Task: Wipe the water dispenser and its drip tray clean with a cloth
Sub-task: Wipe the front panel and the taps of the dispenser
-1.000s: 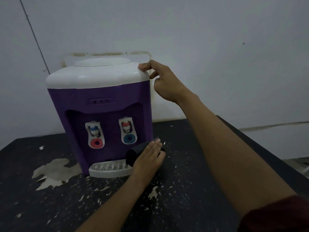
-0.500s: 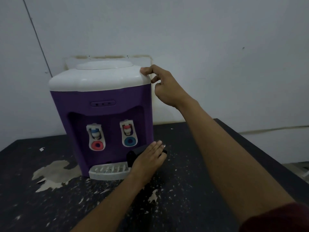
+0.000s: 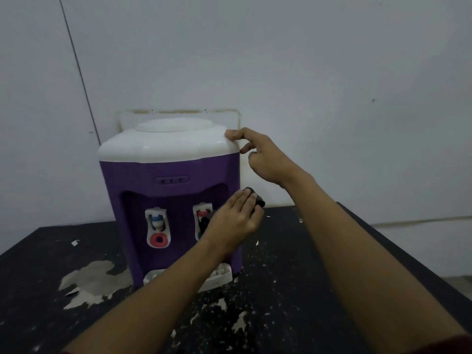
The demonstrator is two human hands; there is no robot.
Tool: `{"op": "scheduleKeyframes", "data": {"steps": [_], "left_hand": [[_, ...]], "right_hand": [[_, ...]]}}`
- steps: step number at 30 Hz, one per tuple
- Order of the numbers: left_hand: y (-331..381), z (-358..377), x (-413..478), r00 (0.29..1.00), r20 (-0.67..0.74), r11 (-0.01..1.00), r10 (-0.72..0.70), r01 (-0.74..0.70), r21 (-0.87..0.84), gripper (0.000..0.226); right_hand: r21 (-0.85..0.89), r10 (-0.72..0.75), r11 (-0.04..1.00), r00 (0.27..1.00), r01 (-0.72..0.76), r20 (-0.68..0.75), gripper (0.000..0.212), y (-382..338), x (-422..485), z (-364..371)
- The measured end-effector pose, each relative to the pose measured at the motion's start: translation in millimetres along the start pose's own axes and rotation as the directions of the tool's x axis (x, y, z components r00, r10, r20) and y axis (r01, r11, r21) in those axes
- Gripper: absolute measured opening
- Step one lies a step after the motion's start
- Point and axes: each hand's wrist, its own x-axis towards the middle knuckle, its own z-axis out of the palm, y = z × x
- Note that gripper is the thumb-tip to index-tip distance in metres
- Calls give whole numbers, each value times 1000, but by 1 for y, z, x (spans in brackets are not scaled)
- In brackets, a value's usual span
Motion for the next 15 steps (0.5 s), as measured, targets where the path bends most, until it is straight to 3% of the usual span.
{"op": "scheduleKeyframes", "data": {"steps": [3,7,9,11,15], "left_hand": [[-20,-10,8,993,-93,995,69,-61,84,24],[-44,-32,4,963,-239,989,123,-98,113,55],[-50,-38,-1,958,-266,991,109,-83,108,50],[-50,-42,-7,961,-274,999,27,-19,32,36],[-49,-60,-16,937,-258,956,-236,176,-236,40]], "right_hand": [[9,18,1000,1000,-18,15,81,-3,0,-2],[7,38,999,999,-38,18,84,-8,-2,-5],[36,52,998,999,-53,5,84,-9,-4,-3],[81,68,994,998,-67,-12,83,-11,-7,0],[152,63,987,995,-52,-71,69,-16,-15,10]]}}
